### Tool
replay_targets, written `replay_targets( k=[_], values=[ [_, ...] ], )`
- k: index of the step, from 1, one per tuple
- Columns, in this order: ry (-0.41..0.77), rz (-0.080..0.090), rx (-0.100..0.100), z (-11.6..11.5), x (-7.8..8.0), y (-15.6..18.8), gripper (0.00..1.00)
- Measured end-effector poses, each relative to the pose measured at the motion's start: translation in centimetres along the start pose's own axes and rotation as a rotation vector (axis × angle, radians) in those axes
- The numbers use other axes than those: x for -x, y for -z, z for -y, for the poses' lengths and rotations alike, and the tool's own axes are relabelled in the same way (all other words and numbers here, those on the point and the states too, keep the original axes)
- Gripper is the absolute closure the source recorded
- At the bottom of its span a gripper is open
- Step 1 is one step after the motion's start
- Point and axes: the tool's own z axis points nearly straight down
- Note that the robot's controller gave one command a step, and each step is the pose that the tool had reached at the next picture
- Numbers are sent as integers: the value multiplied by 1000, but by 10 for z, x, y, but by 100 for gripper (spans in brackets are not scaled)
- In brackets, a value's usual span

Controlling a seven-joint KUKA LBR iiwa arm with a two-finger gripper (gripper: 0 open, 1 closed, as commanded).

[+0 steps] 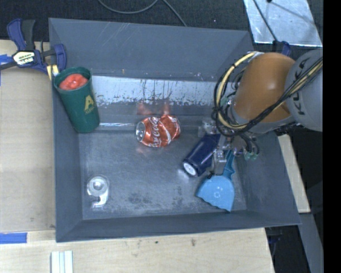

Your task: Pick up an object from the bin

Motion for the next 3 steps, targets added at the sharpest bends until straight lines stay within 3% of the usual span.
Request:
replay_targets(
  k=[1, 2, 3],
  values=[
    [86, 7, -1, -1, 38, -34, 0],
    [-38, 1, 0, 24, 40, -46, 100],
    [-37, 1, 0, 23, 40, -46, 100]
  ],
)
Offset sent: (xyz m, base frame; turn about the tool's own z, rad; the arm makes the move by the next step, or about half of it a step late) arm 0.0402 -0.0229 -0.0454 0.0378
